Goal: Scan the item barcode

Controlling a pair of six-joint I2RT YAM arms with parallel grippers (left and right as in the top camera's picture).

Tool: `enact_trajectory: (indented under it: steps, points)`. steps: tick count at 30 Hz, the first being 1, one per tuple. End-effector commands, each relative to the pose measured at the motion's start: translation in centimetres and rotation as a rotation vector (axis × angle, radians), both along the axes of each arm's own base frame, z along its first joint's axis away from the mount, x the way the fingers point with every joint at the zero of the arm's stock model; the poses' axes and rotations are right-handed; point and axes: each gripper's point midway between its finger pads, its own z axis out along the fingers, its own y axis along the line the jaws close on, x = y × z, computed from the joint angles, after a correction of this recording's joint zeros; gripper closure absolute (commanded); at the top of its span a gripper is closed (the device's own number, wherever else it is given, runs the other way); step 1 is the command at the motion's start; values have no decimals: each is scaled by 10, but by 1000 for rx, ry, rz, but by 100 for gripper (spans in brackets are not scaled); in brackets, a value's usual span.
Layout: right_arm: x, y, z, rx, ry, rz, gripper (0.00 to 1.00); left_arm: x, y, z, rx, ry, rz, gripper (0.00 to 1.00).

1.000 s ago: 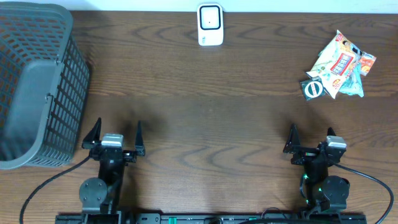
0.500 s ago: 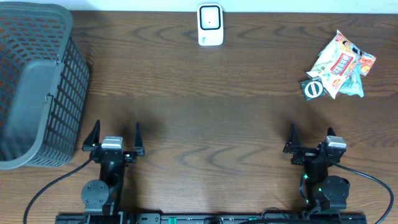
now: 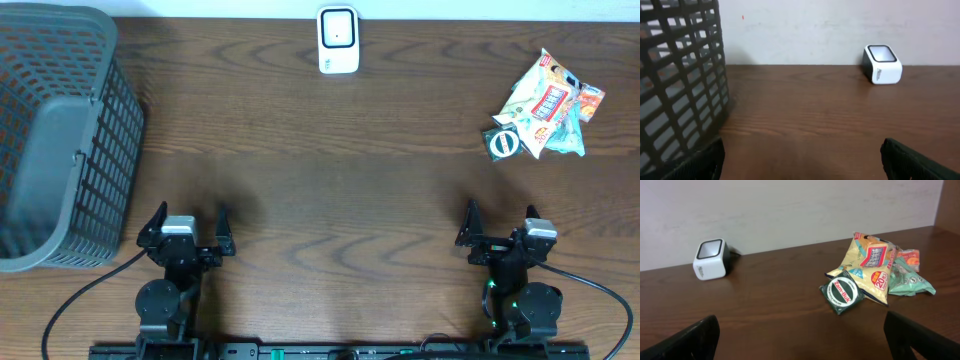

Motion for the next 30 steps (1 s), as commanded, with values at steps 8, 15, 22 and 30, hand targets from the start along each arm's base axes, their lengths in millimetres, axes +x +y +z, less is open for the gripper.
enact_trajectory:
  steps: [8, 15, 22, 30]
  points:
    - [0, -1, 0, -10, 0, -2, 1, -2, 5, -15, -115, 53, 43, 2]
    - [0, -1, 0, -10, 0, -2, 1, -2, 4, -15, -63, 52, 28, 2]
    - [0, -1, 0, -10, 0, -2, 1, -2, 4, -15, 14, 52, 19, 2]
    - [0, -1, 0, -10, 0, -2, 1, -2, 5, -15, 12, 51, 26, 2]
